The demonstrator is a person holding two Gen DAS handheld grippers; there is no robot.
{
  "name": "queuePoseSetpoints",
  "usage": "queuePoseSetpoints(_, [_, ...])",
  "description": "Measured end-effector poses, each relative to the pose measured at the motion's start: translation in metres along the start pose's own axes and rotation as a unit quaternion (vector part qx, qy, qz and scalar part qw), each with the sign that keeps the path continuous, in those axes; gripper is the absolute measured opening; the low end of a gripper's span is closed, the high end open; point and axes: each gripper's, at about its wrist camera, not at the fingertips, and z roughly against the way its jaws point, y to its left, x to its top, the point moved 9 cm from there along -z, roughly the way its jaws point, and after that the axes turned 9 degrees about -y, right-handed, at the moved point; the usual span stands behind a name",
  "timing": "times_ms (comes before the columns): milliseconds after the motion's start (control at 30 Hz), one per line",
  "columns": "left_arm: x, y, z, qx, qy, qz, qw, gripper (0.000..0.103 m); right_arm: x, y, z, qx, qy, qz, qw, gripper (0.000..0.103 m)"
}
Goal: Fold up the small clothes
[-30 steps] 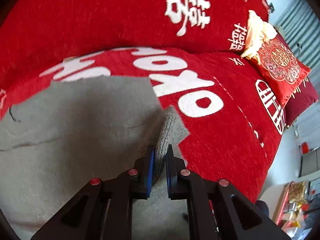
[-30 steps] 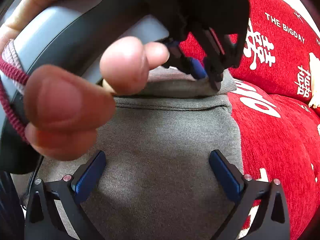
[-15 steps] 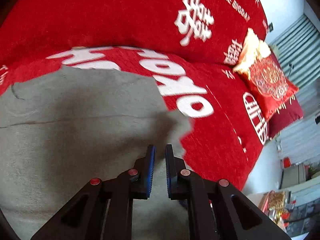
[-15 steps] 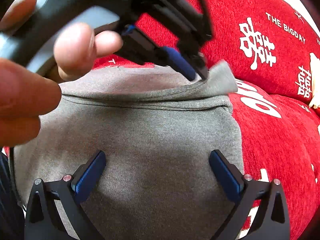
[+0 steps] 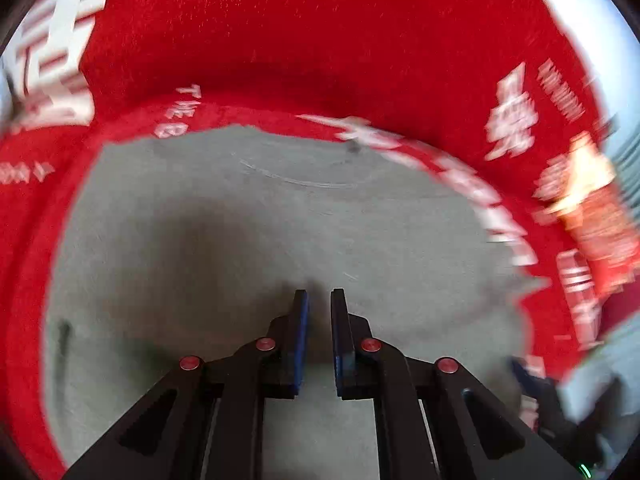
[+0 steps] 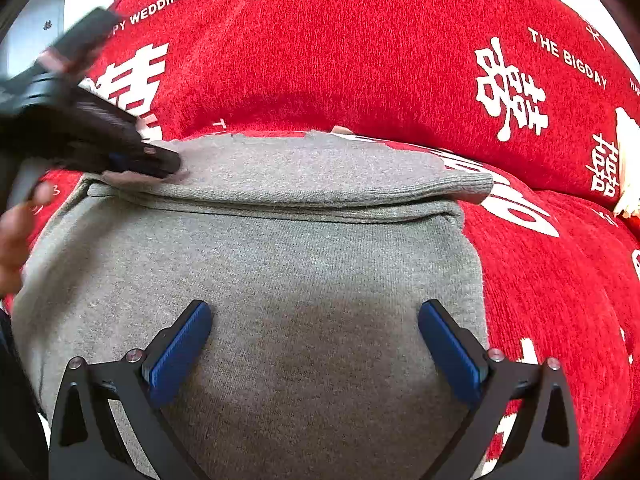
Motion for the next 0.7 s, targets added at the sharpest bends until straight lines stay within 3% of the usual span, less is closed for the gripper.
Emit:
queuePoseSetpoints(33, [-0.003, 0.0, 0.005, -0.031, 0.002, 0.02, 0.9993, 0.01, 0.0, 0.001, 0.0, -0.001, 0.0, 0.0, 1.0, 0.103])
queuePoseSetpoints(100, [-0.004, 0.005, 0.014, -0.027, -0.009, 0.035, 0.999, 0.01, 0.0, 0.001, 0.0, -0.003, 0.001, 0.002, 1.0, 0.103])
queuePoseSetpoints(133, [-0.002, 0.011, 0.019, -0.002, -0.023, 0.035, 0.9991, 0.04, 0.0, 0.001, 0.0, -0.004, 0.001, 0.002, 1.0, 0.103])
queuePoseSetpoints(167, [-0.001, 0.02, 0.022, 0.032, -0.032, 0.035, 0.9984, 0.103, 0.0, 0.001, 0.0, -0.005, 0.001, 0.003, 1.0, 0.103])
queuePoseSetpoints(200, [0.001, 0.028, 0.027, 0.048, -0.047, 0.035, 0.9971, 0.099, 0.001, 0.0, -0.002, -0.006, 0.001, 0.003, 1.0, 0.103])
queuePoseSetpoints(300, [0.006, 0.031, 0.041, -0.013, -0.08, 0.064, 0.9946, 0.099, 0.001, 0.0, -0.001, -0.009, 0.001, 0.003, 1.0, 0.103])
queuePoseSetpoints(333, [0.008, 0.037, 0.046, -0.012, -0.088, 0.079, 0.9928, 0.099, 0.001, 0.0, -0.001, -0.009, 0.0, 0.003, 1.0, 0.103])
queuePoseSetpoints(400, [0.011, 0.048, 0.049, 0.014, -0.091, 0.083, 0.9923, 0.099, 0.002, 0.0, -0.001, -0.01, 0.002, 0.004, 1.0, 0.103])
queuePoseSetpoints(533, [0.013, 0.068, 0.048, 0.103, -0.089, 0.036, 0.9901, 0.099, 0.01, -0.001, 0.003, -0.006, 0.031, -0.014, 0.999, 0.103])
queuePoseSetpoints(700, [0.021, 0.072, 0.039, 0.14, -0.092, -0.015, 0.9857, 0.099, 0.07, -0.002, 0.025, -0.004, -0.052, -0.031, 0.998, 0.103])
